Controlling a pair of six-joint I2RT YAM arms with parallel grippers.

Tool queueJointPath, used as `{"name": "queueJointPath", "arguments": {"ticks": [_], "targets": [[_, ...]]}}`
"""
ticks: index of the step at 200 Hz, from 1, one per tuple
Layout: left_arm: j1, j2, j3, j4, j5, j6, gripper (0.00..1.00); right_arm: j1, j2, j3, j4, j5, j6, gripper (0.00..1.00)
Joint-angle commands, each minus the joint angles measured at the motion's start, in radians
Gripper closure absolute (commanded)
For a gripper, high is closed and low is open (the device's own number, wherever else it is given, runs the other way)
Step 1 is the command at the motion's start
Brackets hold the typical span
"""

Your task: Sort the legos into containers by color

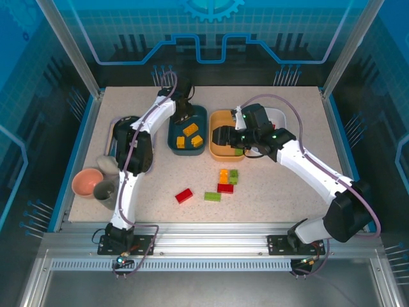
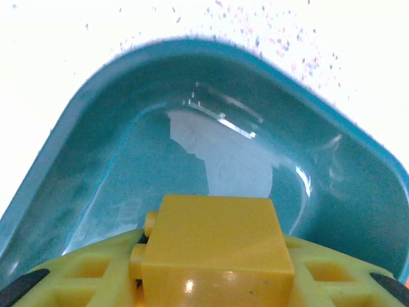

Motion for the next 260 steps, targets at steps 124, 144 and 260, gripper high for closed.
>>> {"name": "queueJointPath", "arguments": {"ticks": [124, 144, 260], "targets": [[-0.008, -0.218, -0.038, -0.059, 0.075, 0.026, 0.27, 0.098, 0.031, 0.042, -0.191, 0.087, -0.400, 0.31], [-0.005, -0.402, -0.233, -0.018, 0.075, 0.005, 0.25, 0.186, 0.071, 0.055, -0.225, 0.109, -0.510, 0.29], [-0.005, -1.576, -1.260, -0.053, 0.120, -0.243, 0.12, 0.577, 0.499, 0.234, -0.347, 0.385, -0.830, 0.07]]}}
